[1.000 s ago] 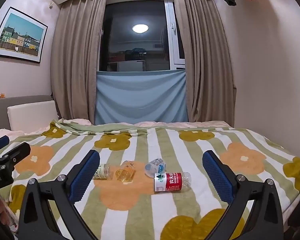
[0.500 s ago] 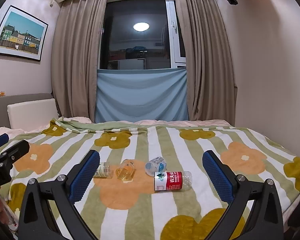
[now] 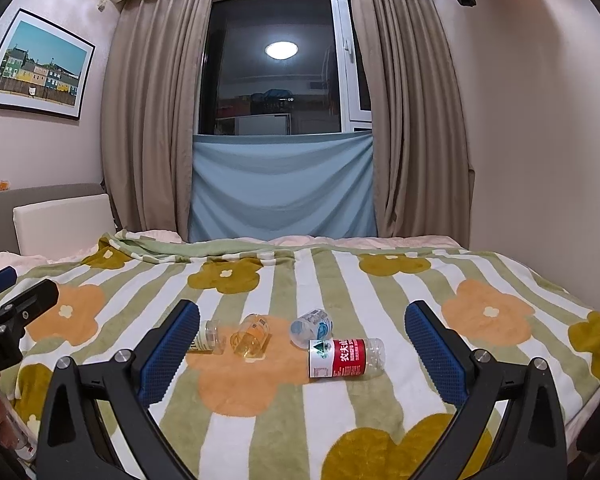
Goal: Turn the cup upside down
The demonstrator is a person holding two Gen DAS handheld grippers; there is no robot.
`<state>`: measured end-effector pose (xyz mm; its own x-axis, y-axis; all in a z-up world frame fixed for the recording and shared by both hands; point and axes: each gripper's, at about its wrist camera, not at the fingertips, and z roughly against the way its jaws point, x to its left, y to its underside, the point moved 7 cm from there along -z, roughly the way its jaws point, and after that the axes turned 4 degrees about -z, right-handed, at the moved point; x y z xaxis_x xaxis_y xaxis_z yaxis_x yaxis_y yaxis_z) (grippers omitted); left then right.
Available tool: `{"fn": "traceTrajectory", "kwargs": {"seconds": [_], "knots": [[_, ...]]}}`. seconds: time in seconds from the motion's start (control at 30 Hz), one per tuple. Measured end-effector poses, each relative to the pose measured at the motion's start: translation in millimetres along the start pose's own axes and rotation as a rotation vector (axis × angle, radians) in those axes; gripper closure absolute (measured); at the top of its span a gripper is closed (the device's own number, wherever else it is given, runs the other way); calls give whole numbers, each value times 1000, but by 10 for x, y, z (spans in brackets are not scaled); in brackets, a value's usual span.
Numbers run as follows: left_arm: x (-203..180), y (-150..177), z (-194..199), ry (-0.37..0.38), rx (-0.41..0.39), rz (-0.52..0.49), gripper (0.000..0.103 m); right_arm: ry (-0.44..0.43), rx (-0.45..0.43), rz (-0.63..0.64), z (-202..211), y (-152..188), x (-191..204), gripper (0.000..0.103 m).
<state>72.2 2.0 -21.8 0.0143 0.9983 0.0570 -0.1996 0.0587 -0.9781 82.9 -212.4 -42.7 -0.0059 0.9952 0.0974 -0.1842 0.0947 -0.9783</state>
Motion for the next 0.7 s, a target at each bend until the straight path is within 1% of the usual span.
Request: {"fn": "traceTrajectory", "kwargs": {"seconds": [0.7], "knots": [[50, 90, -45, 4, 10, -1, 0, 1, 8, -2, -38, 47, 5, 1]]}}
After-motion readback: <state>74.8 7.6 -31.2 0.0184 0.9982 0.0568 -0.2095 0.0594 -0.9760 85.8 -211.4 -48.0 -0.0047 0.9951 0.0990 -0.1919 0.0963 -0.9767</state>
